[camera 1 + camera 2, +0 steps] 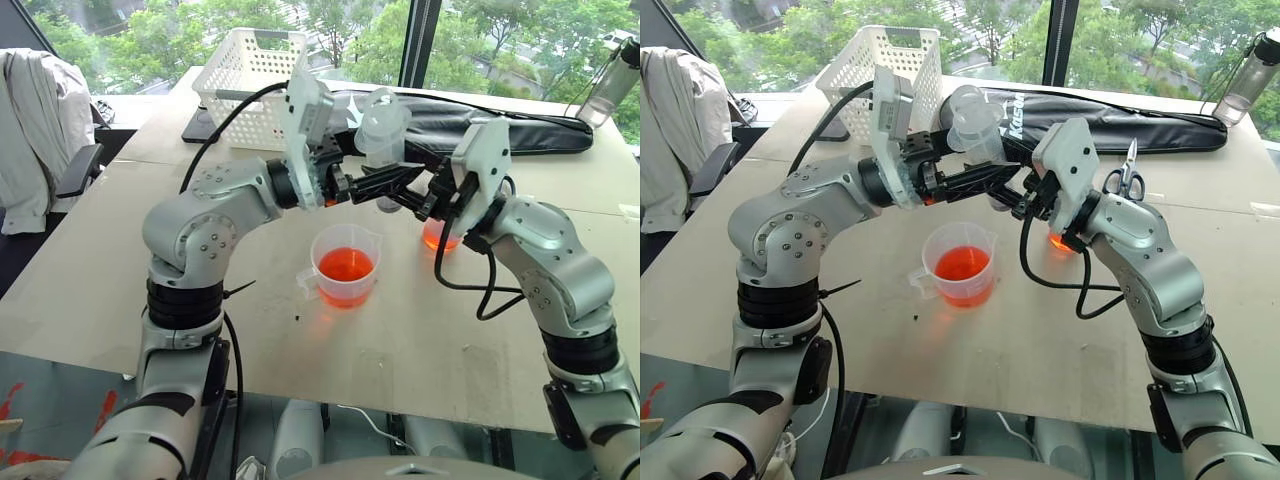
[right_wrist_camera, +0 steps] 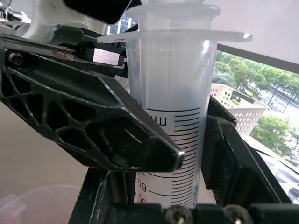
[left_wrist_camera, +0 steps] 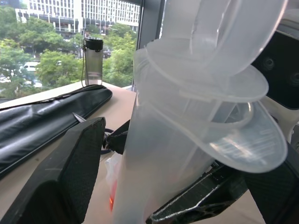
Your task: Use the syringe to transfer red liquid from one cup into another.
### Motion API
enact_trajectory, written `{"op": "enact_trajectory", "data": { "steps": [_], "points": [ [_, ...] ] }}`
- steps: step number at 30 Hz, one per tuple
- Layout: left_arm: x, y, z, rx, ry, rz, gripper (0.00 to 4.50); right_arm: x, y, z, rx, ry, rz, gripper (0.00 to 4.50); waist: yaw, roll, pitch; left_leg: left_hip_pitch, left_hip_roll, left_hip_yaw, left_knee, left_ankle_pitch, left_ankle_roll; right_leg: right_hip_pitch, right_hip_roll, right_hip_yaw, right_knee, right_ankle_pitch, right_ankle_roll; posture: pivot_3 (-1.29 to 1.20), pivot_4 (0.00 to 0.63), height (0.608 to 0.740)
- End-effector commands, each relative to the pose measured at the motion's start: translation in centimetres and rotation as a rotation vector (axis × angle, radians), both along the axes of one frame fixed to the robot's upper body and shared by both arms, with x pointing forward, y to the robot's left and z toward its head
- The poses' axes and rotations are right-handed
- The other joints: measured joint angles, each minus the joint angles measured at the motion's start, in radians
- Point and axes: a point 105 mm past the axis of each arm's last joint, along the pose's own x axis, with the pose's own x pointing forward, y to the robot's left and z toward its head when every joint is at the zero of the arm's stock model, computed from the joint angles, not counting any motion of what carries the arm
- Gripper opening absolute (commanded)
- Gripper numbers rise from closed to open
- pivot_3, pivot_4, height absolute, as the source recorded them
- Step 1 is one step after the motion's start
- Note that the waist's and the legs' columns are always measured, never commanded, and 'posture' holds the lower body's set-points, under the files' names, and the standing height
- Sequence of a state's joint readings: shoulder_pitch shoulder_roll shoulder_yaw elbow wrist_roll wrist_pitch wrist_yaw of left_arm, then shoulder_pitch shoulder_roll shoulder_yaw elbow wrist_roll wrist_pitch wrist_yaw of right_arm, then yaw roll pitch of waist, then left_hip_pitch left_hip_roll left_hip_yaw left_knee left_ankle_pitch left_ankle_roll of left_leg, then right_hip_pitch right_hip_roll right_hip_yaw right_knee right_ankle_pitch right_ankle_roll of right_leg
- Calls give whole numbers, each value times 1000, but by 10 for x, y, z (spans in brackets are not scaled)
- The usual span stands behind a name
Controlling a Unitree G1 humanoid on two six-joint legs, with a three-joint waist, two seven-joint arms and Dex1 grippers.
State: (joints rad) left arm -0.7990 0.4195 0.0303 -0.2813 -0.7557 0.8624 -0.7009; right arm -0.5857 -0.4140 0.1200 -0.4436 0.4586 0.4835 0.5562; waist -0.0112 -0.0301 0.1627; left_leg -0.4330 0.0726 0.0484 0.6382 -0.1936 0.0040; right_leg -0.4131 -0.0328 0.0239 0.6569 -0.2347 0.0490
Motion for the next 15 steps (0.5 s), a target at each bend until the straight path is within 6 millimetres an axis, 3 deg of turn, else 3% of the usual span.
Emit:
{"op": "enact_trajectory", "data": {
  "steps": [1,5,15],
  "points": [
    [-5,-3,4,5,-43,-10,2900,-7,3,15,31,-54,30,1423,0,0,0,0,0,0,0,0,0,0,0,0,0,0,0,0,150,724],
    [-4,-2,2,11,-44,-6,1594,-4,0,13,47,-40,8,1423,0,0,0,0,0,0,0,0,0,0,0,0,0,0,0,0,150,724],
    [4,2,7,-8,-36,3,1592,-6,-2,6,29,22,12,1423,0,0,0,0,0,0,0,0,0,0,0,0,0,0,0,0,150,724]
  ]
}}
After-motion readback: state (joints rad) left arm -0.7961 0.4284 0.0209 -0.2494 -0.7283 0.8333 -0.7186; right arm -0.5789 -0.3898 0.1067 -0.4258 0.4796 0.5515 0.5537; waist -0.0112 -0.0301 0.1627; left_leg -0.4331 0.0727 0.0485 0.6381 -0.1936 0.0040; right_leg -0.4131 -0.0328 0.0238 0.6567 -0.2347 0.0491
